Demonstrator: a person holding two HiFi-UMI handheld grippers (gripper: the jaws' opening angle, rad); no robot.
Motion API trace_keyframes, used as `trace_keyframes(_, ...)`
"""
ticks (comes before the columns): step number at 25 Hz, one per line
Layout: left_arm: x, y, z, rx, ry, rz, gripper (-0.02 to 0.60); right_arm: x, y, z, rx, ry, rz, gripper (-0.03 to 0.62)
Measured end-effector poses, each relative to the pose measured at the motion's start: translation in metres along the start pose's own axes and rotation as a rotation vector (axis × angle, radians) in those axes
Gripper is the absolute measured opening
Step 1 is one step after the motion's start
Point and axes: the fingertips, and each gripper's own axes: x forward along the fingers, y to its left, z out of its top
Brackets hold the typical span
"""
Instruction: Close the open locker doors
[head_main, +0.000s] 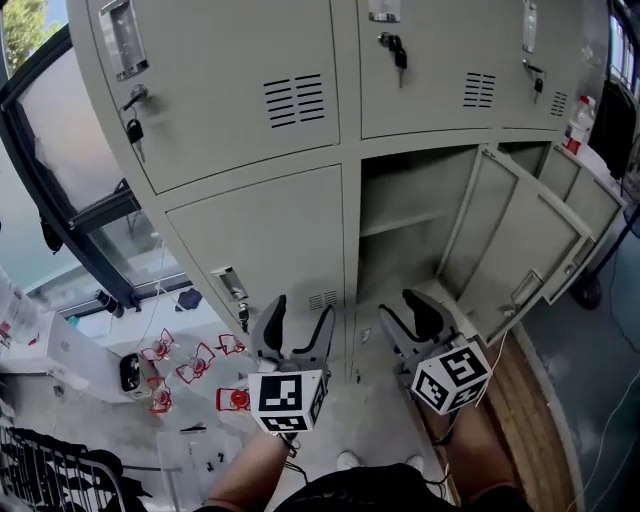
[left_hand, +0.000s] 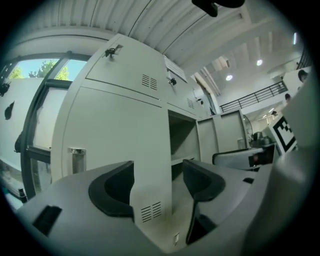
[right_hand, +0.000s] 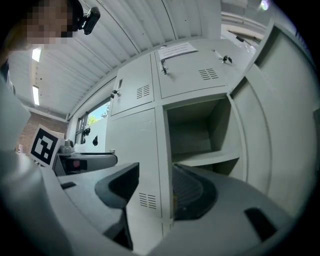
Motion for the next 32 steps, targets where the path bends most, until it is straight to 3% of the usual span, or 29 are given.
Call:
trace_keyframes(9,0.035,-0.109,-0.004,-0.057,0.011,-0.283,0.308,-0.09,-0.074,0.009,0.0,-0.006,-0.257,0.204)
trace_keyframes(16,0.042,-0.18,-0.011,-0.079,0.025,-0.422,0.308,-0.16,-0.121,0.013,-0.004,-0.027,-0.406,0.204)
trace_keyframes(24,0.045,-0.239,-0.013,-0.073,0.035,-0.496,0.308,-0.218,-0.177,0.019,-0.01,-0.062,-0.529,0.204)
trace_keyframes(32,0.055,-0.279,-0.002,-0.052,0.034,-0.492,0.308,-0.224,-0.213,0.015,0.021,-0.042,-0.475,0.202)
